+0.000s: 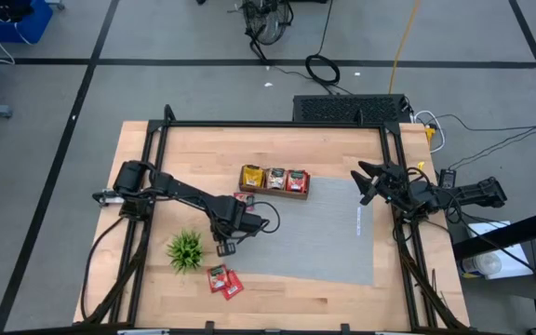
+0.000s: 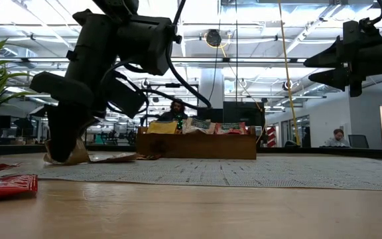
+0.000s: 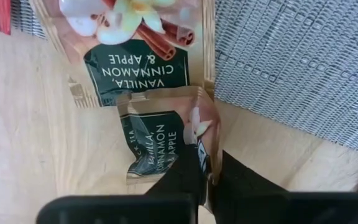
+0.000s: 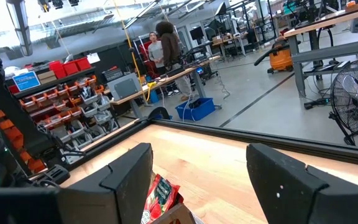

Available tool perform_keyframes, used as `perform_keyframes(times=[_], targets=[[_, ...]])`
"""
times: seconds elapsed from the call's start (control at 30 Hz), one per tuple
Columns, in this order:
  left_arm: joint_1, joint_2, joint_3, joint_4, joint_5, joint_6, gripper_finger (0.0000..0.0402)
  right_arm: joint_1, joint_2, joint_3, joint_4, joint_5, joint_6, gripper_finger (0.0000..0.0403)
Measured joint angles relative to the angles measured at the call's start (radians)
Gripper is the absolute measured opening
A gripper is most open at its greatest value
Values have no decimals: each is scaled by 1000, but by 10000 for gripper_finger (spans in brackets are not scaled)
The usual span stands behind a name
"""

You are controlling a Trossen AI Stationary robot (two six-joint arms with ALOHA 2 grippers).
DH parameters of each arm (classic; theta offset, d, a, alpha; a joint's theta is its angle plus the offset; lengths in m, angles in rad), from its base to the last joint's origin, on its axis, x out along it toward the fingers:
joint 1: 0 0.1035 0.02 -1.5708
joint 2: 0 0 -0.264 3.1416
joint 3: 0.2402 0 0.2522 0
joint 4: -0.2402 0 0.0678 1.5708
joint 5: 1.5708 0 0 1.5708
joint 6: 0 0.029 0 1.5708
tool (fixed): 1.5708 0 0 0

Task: Pick & Place Tea
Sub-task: Put the gold tea bag into the middle section of the wooden organizer

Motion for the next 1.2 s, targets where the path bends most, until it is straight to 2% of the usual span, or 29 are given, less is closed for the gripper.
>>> perform_keyframes(times=[0.17, 0.37, 0.53, 0.73, 0.93, 1.2], targets=[[5, -7, -1, -53, 0, -11, 10, 0, 0, 0, 0, 0, 0, 242], [5, -115, 10, -114, -20, -42, 10, 0, 0, 0, 0, 0, 0, 242], [10, -215, 47, -178, -112, -84, 10, 0, 0, 0, 0, 0, 0, 242], [16, -282, 158, -333, -259, -94, 10, 0, 0, 0, 0, 0, 0, 242], [11, -283, 327, -464, -381, -82, 10, 0, 0, 0, 0, 0, 0, 242], [-16, -258, 473, -471, -532, -30, 10, 0, 0, 0, 0, 0, 0, 242]])
